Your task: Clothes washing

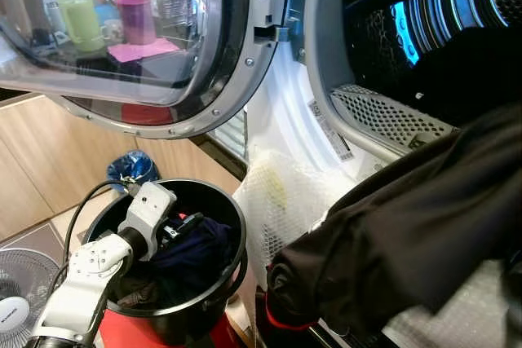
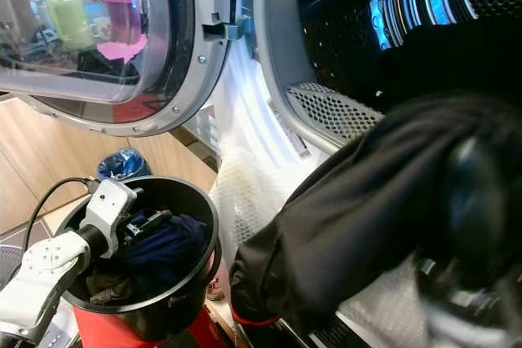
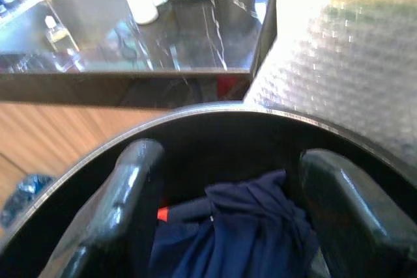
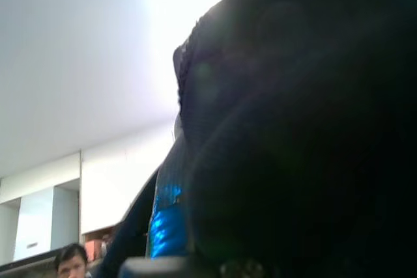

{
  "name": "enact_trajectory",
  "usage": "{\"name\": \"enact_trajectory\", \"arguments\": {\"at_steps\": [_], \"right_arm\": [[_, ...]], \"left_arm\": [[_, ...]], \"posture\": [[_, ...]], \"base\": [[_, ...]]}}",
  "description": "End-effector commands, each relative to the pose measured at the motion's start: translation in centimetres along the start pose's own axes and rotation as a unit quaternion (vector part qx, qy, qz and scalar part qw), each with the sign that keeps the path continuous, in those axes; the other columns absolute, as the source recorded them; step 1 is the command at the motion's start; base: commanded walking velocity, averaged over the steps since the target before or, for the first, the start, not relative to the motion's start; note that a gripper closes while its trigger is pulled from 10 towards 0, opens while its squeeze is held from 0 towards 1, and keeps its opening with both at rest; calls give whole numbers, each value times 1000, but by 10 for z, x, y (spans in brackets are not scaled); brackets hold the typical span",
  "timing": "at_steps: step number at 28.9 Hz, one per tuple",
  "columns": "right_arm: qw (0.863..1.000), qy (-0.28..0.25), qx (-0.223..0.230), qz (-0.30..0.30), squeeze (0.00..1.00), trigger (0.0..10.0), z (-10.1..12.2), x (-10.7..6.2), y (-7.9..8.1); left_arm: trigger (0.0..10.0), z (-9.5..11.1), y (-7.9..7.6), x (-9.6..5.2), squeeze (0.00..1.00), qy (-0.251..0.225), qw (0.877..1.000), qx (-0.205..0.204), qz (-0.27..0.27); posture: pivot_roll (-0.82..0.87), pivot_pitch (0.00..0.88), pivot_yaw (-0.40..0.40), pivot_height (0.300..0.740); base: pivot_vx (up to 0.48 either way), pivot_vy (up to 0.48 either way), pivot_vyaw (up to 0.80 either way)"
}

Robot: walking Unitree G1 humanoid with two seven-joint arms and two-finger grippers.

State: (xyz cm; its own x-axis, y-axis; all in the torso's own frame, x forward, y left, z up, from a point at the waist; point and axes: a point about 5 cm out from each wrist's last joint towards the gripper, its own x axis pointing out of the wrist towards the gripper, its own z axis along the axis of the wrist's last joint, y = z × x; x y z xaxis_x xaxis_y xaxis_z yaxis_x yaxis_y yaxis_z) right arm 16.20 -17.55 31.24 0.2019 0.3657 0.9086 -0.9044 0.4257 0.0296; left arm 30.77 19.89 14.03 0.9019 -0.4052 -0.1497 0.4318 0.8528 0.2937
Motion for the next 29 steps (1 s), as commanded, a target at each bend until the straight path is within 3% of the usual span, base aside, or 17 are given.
{"name": "enact_trajectory", "arguments": {"at_steps": [1,8,10,11,12,14,17,19,20,21,24,29], "right_arm": [[1000,-11,-1,-3,0,0,8,12,-9],[999,-14,-42,-1,0,0,26,73,-50],[997,5,-75,-20,0,0,29,96,-68],[992,40,-106,-46,0,0,26,111,-84],[992,40,-106,-46,0,0,26,111,-84],[986,90,-111,-81,0,0,17,129,-106],[984,108,-109,-95,0,0,15,155,-122],[982,109,-110,-104,0,0,15,163,-128],[976,121,-112,-140,0,0,14,183,-147],[973,129,-116,-154,0,0,13,191,-154],[964,147,-119,-189,0,0,10,203,-166],[931,158,-160,-289,0,0,17,222,-179]], "left_arm": [[10000,-1,-1,3,0,-1,1000,1,1],[10000,-2,-5,7,0,-1,1000,-2,0],[10000,-3,-6,8,0,0,1000,-5,-3],[10000,-5,-8,8,0,3,1000,-9,-6],[10000,-5,-8,8,0,3,1000,-9,-6],[10000,-7,-10,8,0,5,1000,-13,-9],[10000,-8,-12,9,0,6,1000,-16,-11],[10000,-9,-13,9,0,7,1000,-18,-11],[10000,-10,-16,10,0,9,1000,-23,-14],[10000,-11,-17,10,0,11,1000,-24,-16],[10000,-12,-20,10,0,12,999,-25,-19],[10000,-13,-24,11,0,14,999,-38,-22]], "posture": [[267,44,-25,740],[257,34,-30,740],[252,31,-30,740],[251,29,-31,740],[251,29,-31,740],[247,24,-36,740],[242,24,-42,740],[242,24,-42,740],[233,20,-45,740],[233,20,-45,740],[231,13,-46,740],[240,10,-60,740]], "base": [[0,0,0],[0,0,0],[0,0,0],[0,0,0],[0,0,0],[0,0,0],[0,0,0],[0,0,0],[0,0,0],[0,0,0],[0,0,0],[0,0,0]]}}
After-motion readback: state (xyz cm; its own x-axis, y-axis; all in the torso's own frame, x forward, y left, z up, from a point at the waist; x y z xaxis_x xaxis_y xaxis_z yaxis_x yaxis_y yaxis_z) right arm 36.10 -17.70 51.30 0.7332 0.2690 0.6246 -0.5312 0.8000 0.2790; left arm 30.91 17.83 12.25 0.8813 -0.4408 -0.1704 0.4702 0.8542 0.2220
